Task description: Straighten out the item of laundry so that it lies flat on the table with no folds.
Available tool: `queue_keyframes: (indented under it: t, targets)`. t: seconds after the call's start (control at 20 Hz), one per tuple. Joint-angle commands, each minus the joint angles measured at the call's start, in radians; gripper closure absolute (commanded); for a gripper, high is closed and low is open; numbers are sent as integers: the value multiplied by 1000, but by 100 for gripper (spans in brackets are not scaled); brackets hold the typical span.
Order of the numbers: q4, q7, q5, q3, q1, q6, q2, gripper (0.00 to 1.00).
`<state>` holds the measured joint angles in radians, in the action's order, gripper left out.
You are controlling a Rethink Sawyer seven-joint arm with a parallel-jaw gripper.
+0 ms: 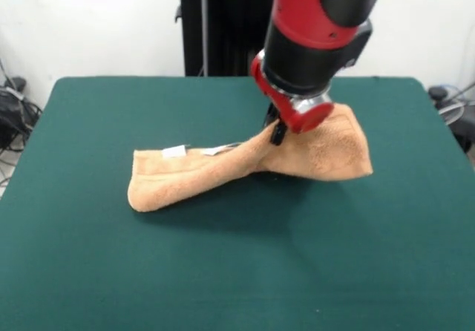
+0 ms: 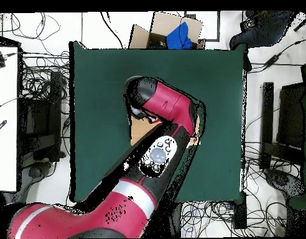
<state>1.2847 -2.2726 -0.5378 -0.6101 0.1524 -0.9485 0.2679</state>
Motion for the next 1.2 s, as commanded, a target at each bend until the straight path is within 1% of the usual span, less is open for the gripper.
queue_keyframes:
  t: [0.05,0.25,0.45,0.7,1.0,1.2]
  targets:
    - [168,-378,-7,-24,84,-39,68,100]
    - [214,-396,-21,-49,108,-61,99,100]
    - [255,-391,-29,-59,110,-72,132,100]
    - [258,-363,-10,-72,93,-113,160,100]
    - [170,-374,11,-92,68,-240,161,100]
    - [51,-437,-4,-96,63,-367,131,100]
